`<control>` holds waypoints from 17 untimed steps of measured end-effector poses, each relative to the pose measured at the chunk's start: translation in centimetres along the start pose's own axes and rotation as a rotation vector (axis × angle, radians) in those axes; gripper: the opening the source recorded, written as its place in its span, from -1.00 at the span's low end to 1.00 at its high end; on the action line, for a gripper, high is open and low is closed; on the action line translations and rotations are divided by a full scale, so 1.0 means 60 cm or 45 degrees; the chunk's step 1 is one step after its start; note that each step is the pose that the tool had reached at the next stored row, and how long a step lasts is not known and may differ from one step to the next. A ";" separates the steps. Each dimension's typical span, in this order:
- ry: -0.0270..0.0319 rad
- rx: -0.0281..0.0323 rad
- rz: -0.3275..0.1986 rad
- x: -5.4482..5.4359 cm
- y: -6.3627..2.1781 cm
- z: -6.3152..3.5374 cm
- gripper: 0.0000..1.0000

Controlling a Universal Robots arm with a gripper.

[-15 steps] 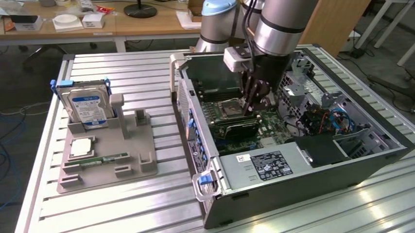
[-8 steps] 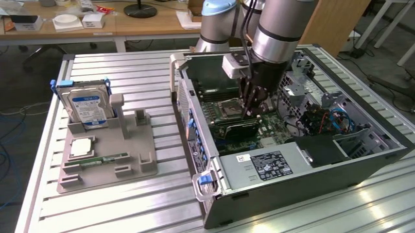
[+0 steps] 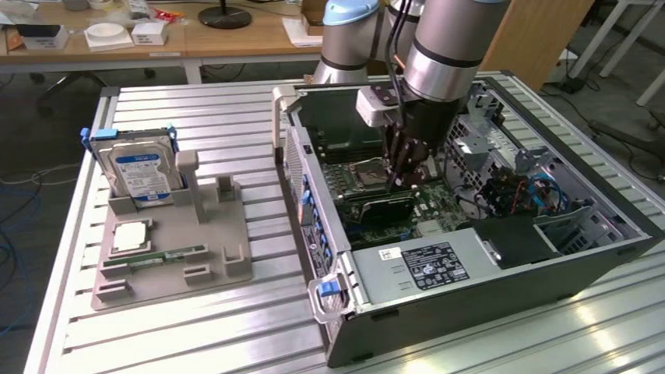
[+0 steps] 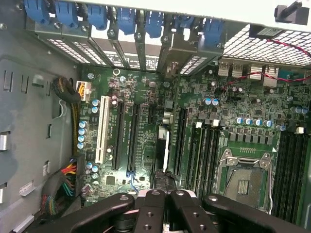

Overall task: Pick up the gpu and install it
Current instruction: 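Press down on the gpu until it lock into place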

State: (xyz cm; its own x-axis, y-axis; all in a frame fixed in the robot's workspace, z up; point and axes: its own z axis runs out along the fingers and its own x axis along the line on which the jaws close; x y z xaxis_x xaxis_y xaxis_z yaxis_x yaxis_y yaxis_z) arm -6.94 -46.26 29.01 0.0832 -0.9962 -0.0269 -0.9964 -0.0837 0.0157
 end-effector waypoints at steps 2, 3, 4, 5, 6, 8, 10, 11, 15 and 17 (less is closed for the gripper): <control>0.0000 0.0000 0.000 0.000 0.000 0.000 -0.80; 0.0000 0.0000 0.000 0.000 0.000 0.000 -0.80; 0.0000 0.0000 0.000 0.000 0.000 0.000 -0.80; 0.0000 0.0000 0.000 0.000 0.000 0.000 -0.80; -0.0001 0.0000 0.000 0.000 0.000 0.000 -0.80; 0.0000 0.0001 0.000 0.000 0.000 0.000 -0.80; -0.0002 0.0001 0.000 0.000 0.003 0.000 -0.80; -0.0001 0.0002 0.000 0.000 0.005 0.000 -0.80; 0.0000 0.0001 -0.001 -0.003 0.033 0.001 -0.80; 0.0000 0.0000 -0.001 -0.004 0.045 0.001 -0.80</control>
State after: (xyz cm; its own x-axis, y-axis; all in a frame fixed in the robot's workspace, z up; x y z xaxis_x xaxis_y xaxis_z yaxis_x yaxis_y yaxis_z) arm -9.67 -46.26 28.99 0.0842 -0.9961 -0.0269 -0.9963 -0.0846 0.0157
